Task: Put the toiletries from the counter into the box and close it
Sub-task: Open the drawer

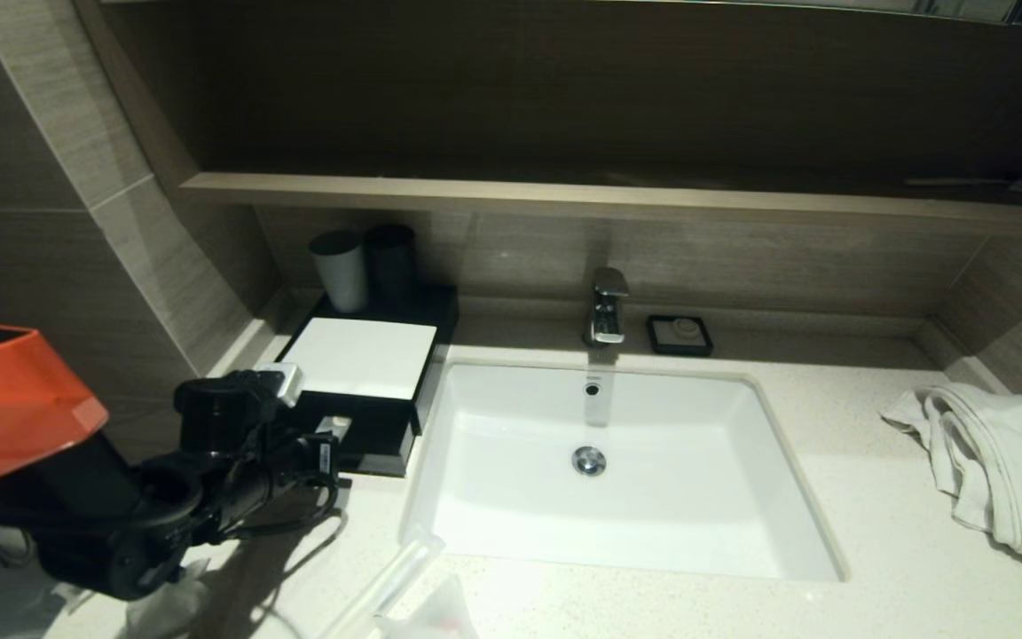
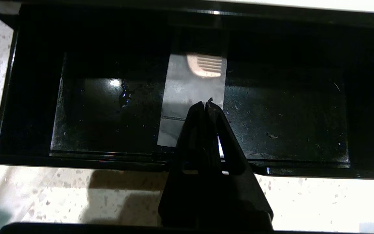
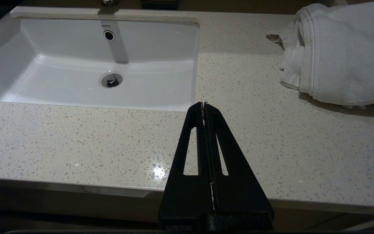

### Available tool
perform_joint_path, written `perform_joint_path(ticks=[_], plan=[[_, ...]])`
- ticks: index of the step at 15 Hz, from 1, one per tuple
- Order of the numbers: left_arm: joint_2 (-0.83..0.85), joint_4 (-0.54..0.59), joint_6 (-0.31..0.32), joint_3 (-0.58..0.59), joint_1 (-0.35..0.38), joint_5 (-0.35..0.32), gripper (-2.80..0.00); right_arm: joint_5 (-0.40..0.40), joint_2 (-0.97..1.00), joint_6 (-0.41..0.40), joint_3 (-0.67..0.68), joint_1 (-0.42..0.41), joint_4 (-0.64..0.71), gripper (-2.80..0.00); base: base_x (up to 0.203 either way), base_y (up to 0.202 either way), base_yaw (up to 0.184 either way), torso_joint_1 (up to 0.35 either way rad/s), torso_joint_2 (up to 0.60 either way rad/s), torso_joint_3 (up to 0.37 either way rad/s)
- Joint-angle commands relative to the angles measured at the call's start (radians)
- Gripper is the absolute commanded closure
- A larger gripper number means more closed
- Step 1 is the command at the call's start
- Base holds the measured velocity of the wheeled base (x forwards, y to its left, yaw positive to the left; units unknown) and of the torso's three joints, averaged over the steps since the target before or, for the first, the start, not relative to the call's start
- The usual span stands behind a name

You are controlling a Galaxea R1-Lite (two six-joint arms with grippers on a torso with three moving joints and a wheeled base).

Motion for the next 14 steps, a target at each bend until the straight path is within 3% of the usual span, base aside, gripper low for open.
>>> perform_joint_path(ticks=[1,14], plan=[[-0.015,-0.007,-0.001,0.027,0.0,0.0,0.0,0.001,0.0,0.0,0.0,0.0,0.0,0.0,0.0,0.0,0.0,0.0,0.0,0.0],[-0.118,-0.007,0.0,0.164,-0.001,0.001,0.0,0.001,0.0,0.0,0.0,-0.001,0.0,0.0,0.0,0.0,0.0,0.0,0.0,0.0]])
